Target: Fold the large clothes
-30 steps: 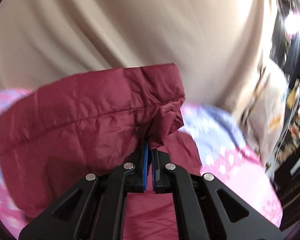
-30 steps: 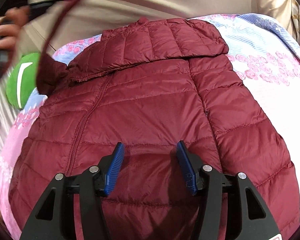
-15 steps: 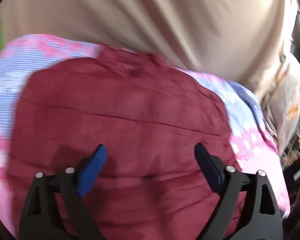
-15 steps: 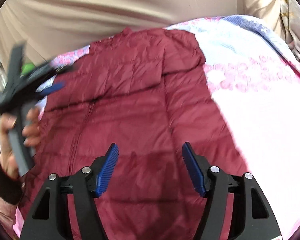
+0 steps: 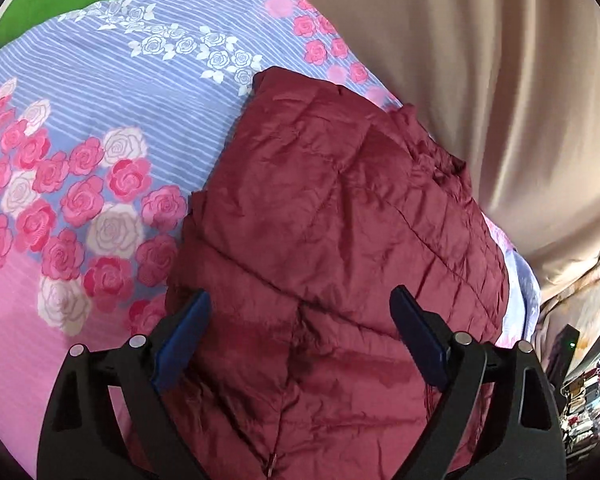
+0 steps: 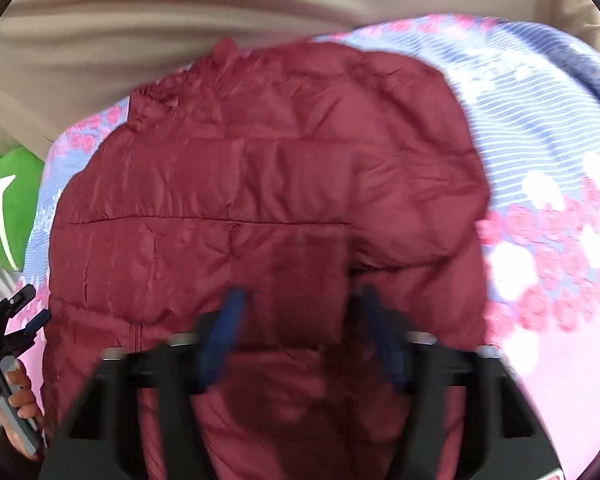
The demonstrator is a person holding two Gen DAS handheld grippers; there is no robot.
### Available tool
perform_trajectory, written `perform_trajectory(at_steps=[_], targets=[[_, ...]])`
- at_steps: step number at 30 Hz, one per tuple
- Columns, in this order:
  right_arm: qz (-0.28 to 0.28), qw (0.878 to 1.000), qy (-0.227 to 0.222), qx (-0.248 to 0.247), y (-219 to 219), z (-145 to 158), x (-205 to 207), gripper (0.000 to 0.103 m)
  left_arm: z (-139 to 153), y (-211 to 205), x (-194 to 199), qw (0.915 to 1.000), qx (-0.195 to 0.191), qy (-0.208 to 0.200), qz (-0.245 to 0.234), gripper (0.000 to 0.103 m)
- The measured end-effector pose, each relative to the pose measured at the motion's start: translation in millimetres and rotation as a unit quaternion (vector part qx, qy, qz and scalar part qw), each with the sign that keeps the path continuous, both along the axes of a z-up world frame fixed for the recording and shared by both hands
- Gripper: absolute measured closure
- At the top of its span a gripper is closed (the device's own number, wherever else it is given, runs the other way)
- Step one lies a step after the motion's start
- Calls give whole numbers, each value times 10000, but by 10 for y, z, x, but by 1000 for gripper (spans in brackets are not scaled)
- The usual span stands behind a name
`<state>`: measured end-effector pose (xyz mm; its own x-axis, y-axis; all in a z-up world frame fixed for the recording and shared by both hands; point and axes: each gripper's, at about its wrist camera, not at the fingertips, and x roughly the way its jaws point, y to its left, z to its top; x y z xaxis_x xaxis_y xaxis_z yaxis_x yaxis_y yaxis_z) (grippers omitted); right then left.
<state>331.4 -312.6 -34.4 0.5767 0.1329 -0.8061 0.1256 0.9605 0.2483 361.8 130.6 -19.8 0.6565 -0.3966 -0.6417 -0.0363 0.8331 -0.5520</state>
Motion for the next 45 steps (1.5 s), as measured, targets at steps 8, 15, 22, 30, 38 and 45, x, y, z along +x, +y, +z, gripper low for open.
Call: perform_trajectory(at_steps=[8,15,22,30,38,45], targets=[[523,9633,-2566,-597,366,1273,-108,101,61,-239,363,9978,655,1,118,57],[-197,9948,-787,-616,-177,244,760,101,-184,-455,558,9879,1513,156,287,91],[-435,9905,-1265,331,-520,85,684,100,-225,-454,513,9854,1676,7,291,100],[-893,9886,-1195,-200,-347,341,476,90,-280,-360,453,9888,1454,-144,295,100],[1298,9766,-1586,-649,1474,881,820,90,-287,-299,413,9911,1280,-173,309,100],[1934,9748,-1032,-413,2424,424,1402,90,-293,-265,376,9916,1246,-174,316,100]])
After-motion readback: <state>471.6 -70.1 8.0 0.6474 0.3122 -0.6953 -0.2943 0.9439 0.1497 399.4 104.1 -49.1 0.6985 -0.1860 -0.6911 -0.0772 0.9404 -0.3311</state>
